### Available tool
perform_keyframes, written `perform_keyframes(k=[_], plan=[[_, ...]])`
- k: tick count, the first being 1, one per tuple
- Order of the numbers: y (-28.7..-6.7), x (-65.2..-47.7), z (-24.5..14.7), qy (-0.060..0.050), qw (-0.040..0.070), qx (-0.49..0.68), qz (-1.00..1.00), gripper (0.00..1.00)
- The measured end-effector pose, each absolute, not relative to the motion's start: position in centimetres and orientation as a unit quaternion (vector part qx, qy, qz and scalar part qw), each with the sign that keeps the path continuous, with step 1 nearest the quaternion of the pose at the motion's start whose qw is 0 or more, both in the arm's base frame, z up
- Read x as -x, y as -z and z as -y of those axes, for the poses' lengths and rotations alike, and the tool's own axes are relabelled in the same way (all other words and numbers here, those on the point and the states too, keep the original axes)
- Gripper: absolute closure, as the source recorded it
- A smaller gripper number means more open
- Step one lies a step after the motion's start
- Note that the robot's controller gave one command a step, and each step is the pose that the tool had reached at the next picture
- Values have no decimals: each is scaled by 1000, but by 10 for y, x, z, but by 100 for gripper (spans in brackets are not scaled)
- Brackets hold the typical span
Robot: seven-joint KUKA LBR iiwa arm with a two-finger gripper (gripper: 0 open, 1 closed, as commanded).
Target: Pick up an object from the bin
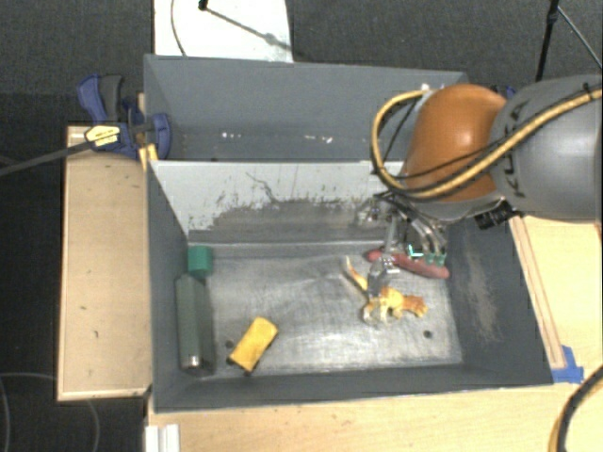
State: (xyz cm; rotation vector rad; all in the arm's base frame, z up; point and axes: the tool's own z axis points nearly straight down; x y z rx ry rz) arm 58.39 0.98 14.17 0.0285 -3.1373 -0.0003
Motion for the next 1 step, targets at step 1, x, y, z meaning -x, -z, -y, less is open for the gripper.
perform_keyframes(k=[1], plan=[[-145, -586, -10, 0, -2, -9, 1000, 0]])
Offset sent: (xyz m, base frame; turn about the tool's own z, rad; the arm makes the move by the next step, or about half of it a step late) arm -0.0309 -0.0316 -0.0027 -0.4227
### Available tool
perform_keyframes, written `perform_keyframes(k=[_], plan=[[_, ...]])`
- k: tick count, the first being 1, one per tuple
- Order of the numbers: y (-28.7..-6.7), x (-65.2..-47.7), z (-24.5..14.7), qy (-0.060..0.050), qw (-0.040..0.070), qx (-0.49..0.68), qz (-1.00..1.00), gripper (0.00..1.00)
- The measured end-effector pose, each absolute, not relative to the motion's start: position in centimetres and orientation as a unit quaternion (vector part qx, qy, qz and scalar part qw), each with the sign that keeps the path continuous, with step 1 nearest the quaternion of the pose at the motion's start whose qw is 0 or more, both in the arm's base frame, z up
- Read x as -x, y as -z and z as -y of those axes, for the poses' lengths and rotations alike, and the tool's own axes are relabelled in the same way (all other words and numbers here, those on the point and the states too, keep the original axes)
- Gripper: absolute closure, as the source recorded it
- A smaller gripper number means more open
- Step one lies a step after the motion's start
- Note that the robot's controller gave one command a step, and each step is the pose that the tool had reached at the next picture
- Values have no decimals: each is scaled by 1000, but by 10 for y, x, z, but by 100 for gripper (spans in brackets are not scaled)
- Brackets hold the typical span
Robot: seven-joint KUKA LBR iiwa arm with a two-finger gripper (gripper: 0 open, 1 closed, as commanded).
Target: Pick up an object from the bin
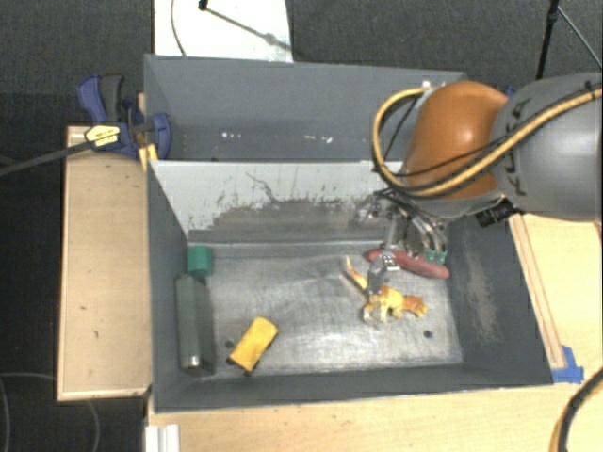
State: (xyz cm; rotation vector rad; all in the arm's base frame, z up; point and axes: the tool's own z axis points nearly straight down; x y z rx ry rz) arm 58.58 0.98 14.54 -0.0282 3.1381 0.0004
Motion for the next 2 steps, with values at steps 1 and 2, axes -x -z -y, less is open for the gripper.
perform_keyframes(k=[1, 2], plan=[[-143, -571, 2, -1, 2, 103, -995, 0], [-74, -580, 32, -1, -3, 140, -990, 100]])
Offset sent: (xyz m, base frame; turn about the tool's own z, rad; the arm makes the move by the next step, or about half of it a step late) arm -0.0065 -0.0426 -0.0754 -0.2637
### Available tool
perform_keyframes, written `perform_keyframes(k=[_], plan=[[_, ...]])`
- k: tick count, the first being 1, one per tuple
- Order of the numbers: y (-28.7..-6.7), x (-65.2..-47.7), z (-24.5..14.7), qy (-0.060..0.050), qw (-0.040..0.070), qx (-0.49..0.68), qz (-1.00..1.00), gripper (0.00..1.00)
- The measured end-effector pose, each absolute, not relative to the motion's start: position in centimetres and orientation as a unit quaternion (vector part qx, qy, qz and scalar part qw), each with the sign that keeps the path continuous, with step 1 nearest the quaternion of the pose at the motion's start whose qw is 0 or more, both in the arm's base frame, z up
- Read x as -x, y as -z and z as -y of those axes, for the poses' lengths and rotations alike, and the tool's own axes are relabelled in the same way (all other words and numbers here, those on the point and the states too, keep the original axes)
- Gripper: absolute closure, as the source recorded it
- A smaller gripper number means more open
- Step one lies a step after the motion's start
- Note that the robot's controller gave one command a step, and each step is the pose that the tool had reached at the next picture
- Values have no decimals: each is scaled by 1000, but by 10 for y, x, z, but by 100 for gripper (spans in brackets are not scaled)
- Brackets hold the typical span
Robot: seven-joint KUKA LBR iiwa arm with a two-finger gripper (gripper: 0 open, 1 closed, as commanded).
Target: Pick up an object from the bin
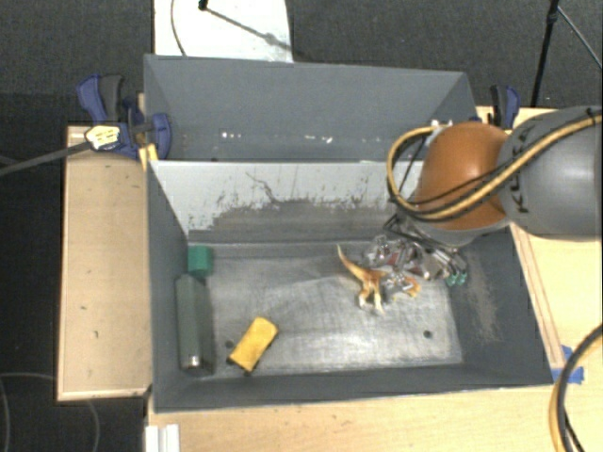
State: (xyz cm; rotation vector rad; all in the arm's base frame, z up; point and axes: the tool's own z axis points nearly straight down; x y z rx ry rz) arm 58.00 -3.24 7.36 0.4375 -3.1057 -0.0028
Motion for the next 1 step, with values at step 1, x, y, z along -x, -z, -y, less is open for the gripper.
perform_keyframes(k=[1], plan=[[-74, -580, 32, 1, 3, -139, 990, 100]])
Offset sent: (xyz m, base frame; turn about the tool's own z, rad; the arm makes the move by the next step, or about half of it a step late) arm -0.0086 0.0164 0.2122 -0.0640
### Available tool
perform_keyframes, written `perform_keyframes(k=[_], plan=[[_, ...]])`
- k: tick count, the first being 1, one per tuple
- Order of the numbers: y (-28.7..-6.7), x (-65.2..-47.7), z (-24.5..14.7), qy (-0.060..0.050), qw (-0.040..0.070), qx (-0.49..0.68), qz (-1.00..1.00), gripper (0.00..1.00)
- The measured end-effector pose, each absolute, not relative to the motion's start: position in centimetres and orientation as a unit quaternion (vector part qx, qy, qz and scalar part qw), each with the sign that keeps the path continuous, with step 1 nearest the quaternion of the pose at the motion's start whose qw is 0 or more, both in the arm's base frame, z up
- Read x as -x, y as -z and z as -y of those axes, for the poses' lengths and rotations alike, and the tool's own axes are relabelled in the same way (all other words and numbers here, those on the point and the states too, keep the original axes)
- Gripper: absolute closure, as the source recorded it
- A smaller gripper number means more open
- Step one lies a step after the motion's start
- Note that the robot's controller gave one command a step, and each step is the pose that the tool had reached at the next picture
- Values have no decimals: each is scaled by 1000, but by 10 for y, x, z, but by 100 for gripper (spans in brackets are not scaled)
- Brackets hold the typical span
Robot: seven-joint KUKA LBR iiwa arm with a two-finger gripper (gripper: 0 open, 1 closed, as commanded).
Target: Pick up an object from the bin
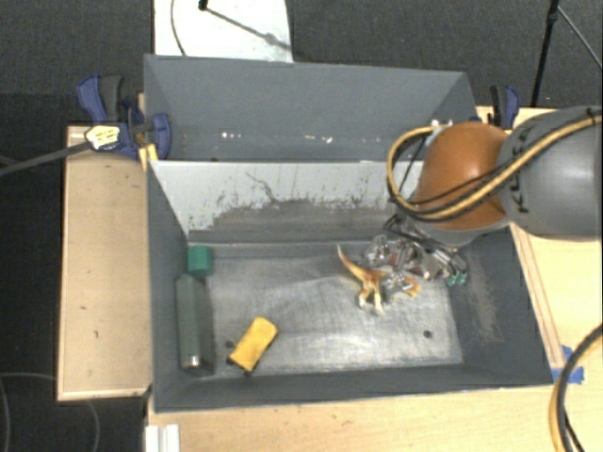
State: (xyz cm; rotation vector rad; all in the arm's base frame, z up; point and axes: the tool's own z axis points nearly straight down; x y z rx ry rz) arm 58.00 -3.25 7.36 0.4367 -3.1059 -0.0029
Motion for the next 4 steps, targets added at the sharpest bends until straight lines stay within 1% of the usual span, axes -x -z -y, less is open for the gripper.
perform_keyframes(k=[1, 2, 3, 4], plan=[[-75, -580, 32, 1, 3, -139, 990, 100], [-115, -568, 26, 0, -3, -146, 989, 100], [-140, -574, 21, 1, 1, -156, 988, 100], [-229, -567, 36, 0, -1, -147, 989, 100]])
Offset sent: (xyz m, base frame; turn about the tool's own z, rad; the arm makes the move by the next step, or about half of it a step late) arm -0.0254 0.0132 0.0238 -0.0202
